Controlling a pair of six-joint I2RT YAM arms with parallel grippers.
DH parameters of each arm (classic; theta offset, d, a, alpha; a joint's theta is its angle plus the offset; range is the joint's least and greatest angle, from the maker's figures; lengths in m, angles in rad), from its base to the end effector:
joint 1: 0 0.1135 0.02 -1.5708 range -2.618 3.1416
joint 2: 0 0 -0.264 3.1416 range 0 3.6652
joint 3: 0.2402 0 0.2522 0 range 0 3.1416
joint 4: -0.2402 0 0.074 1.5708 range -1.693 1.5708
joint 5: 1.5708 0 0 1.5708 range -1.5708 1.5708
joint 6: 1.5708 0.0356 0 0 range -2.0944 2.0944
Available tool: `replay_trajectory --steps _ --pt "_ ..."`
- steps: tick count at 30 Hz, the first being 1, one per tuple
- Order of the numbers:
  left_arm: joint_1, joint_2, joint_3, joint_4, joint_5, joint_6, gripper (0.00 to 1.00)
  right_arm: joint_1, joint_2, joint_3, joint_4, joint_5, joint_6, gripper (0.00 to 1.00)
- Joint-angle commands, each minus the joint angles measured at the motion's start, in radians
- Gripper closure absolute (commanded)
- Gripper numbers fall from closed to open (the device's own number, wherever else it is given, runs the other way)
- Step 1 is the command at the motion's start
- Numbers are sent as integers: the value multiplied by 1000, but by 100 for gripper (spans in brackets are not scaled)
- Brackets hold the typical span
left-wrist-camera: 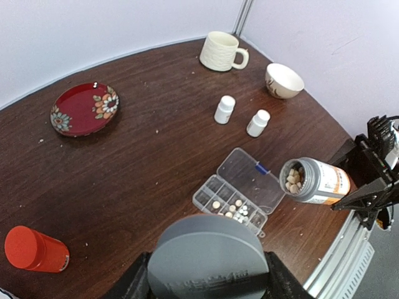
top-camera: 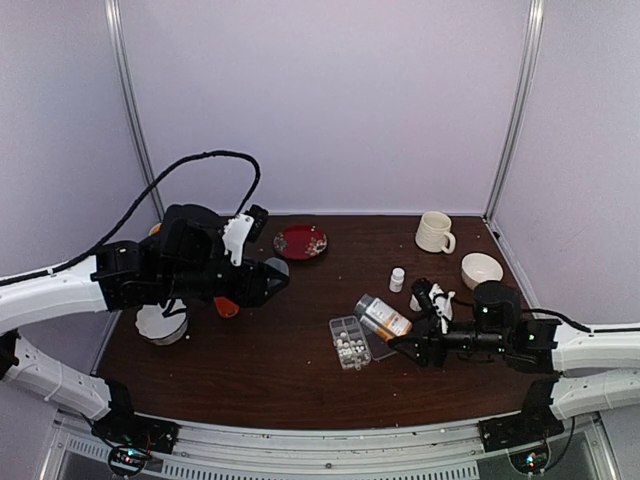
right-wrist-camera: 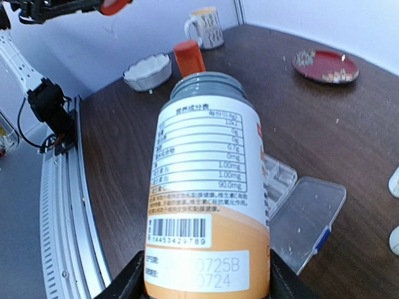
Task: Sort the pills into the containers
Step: Screw the lid of the pill bottle onto the pill bottle.
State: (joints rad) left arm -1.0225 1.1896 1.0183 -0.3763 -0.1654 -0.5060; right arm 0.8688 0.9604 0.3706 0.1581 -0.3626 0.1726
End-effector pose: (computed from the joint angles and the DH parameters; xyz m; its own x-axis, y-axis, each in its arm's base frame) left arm 0.1439 -0.2244 0.3191 -0.6098 0.0813 -0.7883 0.5407 0.7700 -0.3388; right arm 0.1215 0.1632 0.1986 -0.4245 -0.2533 -0.8693 -0.8618 0.4073 0.3022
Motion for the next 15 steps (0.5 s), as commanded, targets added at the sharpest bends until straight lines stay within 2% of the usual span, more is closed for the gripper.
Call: replay_trajectory --steps 1,8,15 --pt "3 -22 104 0 58 3 100 -4 -95 -47 317 1 -65 100" --pt "4 -58 160 1 121 -11 100 -4 -167 -28 556 38 -159 100" --pt "2 -84 178 62 240 -54 100 -3 -153 -13 1007 38 -250 100"
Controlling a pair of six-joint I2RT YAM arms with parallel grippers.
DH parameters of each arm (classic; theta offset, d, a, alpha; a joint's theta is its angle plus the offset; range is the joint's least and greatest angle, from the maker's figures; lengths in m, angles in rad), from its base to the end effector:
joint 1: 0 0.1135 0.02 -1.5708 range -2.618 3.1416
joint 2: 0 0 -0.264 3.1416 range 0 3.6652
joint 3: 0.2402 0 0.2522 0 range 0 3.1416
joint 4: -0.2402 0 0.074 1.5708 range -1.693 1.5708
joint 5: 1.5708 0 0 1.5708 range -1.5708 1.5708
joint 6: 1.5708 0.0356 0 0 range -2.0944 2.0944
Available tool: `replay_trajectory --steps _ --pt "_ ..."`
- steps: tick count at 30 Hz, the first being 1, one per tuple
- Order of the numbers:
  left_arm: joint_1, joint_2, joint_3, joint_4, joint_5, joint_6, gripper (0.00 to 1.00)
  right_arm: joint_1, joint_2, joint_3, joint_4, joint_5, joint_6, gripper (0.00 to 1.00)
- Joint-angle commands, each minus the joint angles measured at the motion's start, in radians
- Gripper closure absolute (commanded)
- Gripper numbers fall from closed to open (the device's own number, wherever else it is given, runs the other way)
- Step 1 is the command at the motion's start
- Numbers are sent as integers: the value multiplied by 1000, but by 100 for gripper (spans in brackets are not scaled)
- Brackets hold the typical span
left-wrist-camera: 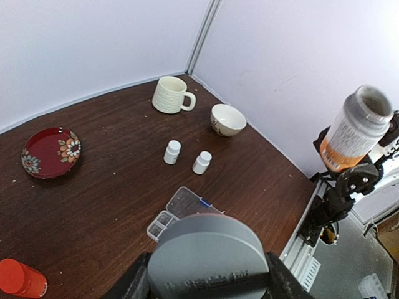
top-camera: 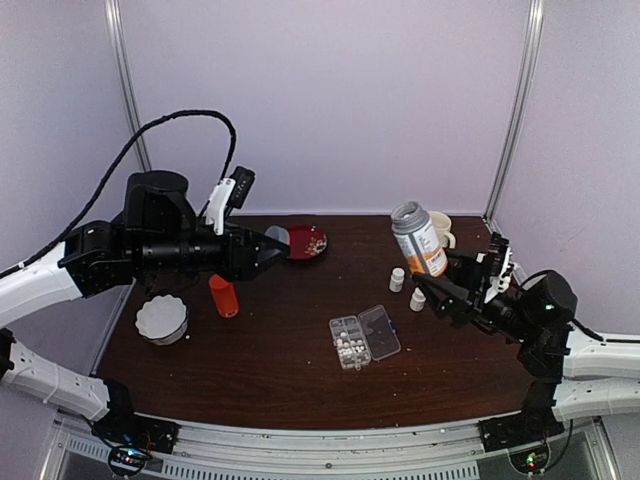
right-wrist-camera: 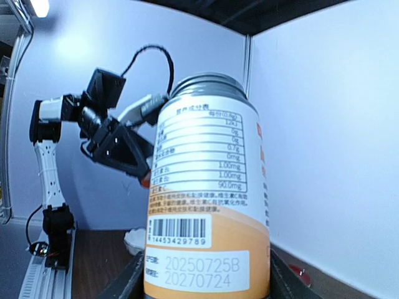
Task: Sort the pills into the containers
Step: Screw the lid of the pill bottle onto the pill bottle.
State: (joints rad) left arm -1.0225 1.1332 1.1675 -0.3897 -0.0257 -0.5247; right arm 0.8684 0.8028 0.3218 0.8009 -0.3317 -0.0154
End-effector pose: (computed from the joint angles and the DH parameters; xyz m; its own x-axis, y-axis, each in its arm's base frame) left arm 0.1330 -0.2160 0.3829 -0.5781 -0.0143 -0.8159 0.6366 0.6175 -0.4619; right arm 0.1098 0.1477 0.2771 0.2173 0.2342 -0.9476 -0.9182 0.3785 -0.1170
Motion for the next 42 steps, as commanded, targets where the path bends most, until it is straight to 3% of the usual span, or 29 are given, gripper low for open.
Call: replay_trajectory --steps 1,9,14,18,26,37,42 --pt "3 -33 29 95 123 -47 100 -3 8 39 401 -13 -63 100" --pt "3 -61 31 264 304 -184 100 16 72 55 299 -152 -142 100" --pt "3 -31 47 337 408 -266 100 104 99 169 106 -137 -235 100" --pt "2 30 84 365 497 -302 100 132 148 208 84 -141 -263 100" --pt "-8 90 122 380 531 -330 100 167 189 304 -121 -62 -311 100" --pt "-32 122 109 461 582 -331 100 182 229 367 -272 -19 -359 100" --pt "-33 120 133 293 500 -268 100 222 224 410 -431 96 -473 100"
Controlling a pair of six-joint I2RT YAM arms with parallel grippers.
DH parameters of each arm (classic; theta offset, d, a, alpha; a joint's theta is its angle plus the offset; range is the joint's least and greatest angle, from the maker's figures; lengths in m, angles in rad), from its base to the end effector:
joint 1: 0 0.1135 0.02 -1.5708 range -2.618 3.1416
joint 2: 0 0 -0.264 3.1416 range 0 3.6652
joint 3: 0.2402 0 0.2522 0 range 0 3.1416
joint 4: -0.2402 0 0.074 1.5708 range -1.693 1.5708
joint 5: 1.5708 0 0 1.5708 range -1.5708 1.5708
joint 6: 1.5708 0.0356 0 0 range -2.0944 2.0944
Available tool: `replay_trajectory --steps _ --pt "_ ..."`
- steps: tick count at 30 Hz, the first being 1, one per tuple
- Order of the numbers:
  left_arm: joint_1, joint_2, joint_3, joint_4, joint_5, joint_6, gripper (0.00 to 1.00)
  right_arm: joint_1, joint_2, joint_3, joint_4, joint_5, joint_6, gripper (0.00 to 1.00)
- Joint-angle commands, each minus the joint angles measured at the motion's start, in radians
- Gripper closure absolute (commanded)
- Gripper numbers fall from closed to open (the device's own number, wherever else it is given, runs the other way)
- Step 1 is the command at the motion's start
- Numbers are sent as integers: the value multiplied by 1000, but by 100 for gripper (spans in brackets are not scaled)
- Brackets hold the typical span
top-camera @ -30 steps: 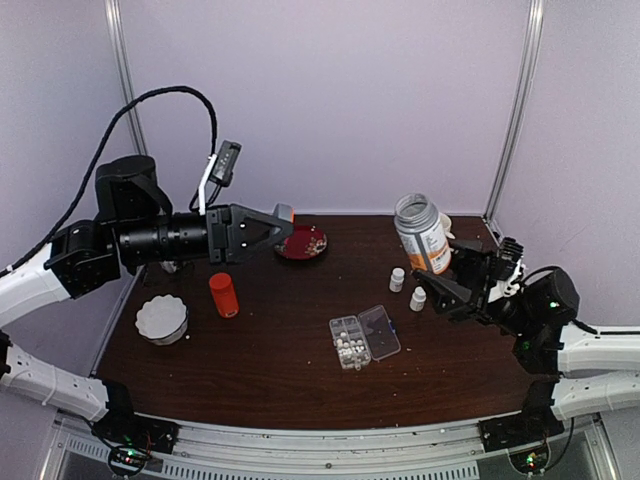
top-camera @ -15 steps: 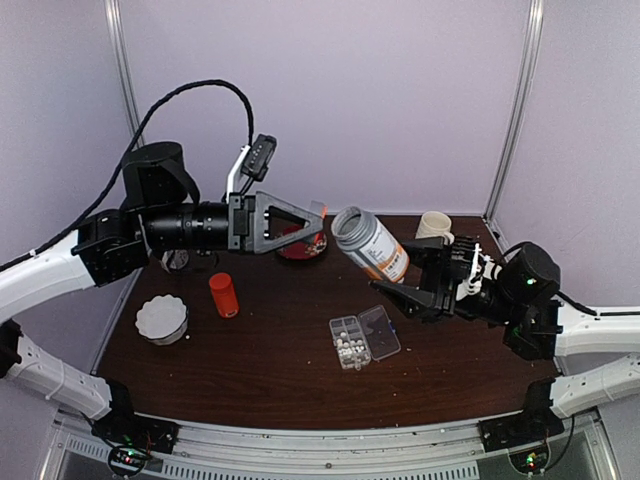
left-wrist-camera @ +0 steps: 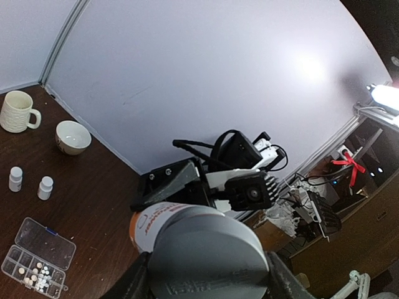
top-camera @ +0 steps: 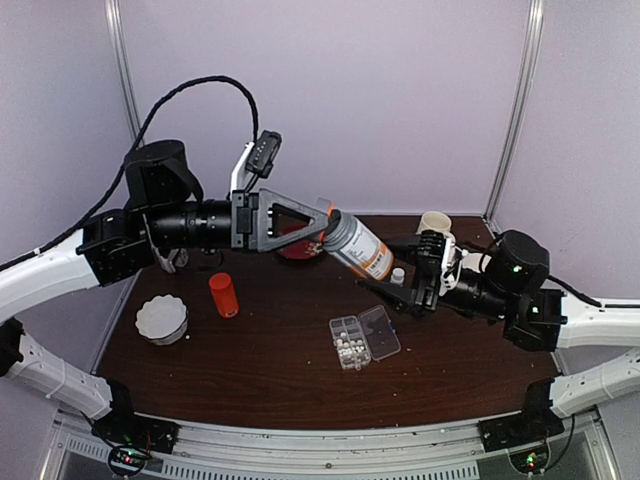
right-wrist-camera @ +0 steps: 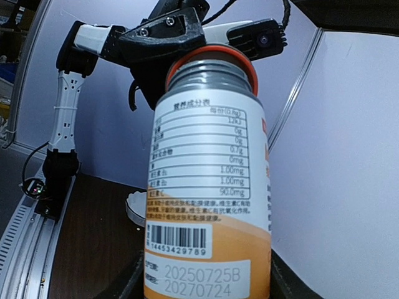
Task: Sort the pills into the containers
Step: Screw the lid of the pill bottle onto the pill bottle.
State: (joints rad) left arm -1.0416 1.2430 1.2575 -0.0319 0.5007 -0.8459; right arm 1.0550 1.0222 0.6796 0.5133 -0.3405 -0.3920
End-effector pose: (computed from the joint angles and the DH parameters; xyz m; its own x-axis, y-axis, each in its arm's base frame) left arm 0.1288 -0.2540 0.4252 -0.7541 -0.0114 -0.6567 0.6562 0.0302 -0.7540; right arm 0.1076 0.2139 0.3313 0.4527 0.0683 -0.8890 -0.8758 0.2215 -0.4289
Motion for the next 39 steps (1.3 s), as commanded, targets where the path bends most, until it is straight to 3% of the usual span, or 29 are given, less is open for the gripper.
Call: replay_trajectory --steps 1,6,11,20,25,30,36,39 --pt "-13 10 51 -99 -48 68 100 40 3 63 -169 126 -113 100" --pt "-14 16 100 -294 -156 132 100 54 -9 106 -267 194 -164 100" --pt "-13 32 123 -364 -195 146 100 76 7 150 -340 258 -218 100" --pt "-13 62 135 -413 -251 79 100 129 17 143 -221 348 -227 100" --pt "-14 65 102 -351 -194 116 100 107 14 164 -209 135 -123 100" --pt "-15 103 132 -408 -111 257 100 86 26 252 -358 -40 -94 100" --pt "-20 127 147 -445 -66 399 100 14 24 271 -347 -226 52 100" --pt "-38 117 108 -420 -36 554 100 -17 48 306 -362 -324 122 100"
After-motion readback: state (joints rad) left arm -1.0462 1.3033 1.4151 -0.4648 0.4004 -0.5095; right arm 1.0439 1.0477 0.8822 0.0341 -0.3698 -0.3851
